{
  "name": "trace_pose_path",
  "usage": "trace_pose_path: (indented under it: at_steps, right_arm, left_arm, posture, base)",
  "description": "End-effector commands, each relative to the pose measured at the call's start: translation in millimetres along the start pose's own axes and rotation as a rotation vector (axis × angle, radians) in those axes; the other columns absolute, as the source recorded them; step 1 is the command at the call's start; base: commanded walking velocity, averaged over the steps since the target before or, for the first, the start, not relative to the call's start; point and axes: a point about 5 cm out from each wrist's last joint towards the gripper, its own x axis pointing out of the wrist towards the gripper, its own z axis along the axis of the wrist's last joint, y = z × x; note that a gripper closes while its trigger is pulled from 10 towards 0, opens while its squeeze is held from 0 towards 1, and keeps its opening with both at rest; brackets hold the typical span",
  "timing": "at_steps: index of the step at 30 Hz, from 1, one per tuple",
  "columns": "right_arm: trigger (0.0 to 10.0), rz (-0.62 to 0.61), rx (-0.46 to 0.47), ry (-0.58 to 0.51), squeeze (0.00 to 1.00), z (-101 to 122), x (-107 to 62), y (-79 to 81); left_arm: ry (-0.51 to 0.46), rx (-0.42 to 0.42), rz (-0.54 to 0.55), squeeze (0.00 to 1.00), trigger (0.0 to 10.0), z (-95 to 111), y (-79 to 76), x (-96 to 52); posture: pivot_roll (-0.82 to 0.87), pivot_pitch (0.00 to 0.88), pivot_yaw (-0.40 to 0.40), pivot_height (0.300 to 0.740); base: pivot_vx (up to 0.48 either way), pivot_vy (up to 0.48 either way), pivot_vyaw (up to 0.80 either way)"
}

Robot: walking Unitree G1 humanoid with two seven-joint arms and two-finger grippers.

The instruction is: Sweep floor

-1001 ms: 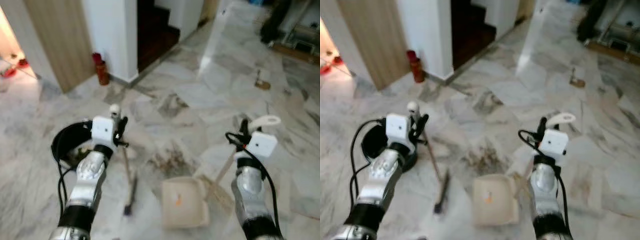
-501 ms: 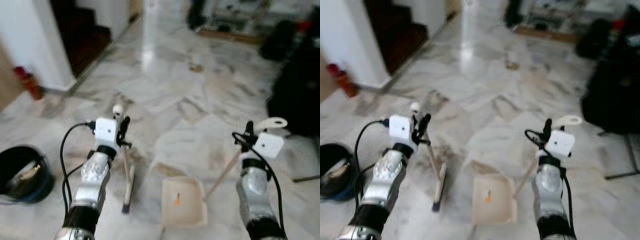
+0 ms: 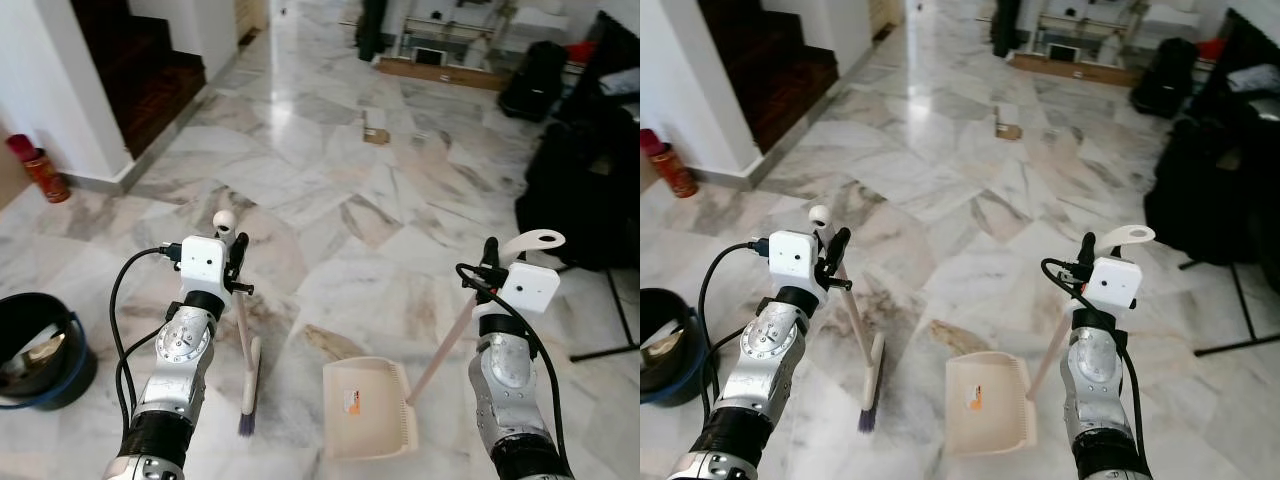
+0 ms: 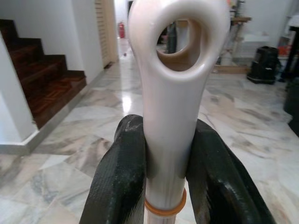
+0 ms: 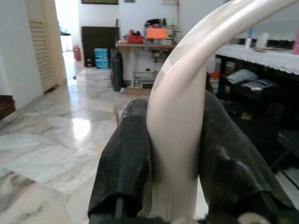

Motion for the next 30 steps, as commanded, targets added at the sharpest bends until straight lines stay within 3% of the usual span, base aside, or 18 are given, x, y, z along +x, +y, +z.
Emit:
trace_pose_path:
  at_steps: [1, 30]
  right_arm:
    - [10.0, -0.004, 0.0, -0.058, 0.0, 12.6, 6.6, -0.4]
    - [10.0, -0.032, 0.02, -0.04, 0.0, 10.2, 4.6, 0.3]
  left_arm:
    - [-0.046, 0.01, -0.004, 0.0, 10.0, 8.3, -0.9, 4.0]
    - [-0.055, 0.016, -0.025, 0.0, 10.0, 12.4, 0.5, 9.9]
  posture:
    - [0.16, 0.088, -0.093, 0.74]
    - [0.16, 0.109, -0.063, 0.74]
  base:
    - [0.36, 0.0, 0.0]
    - [0.367, 0.0, 0.0]
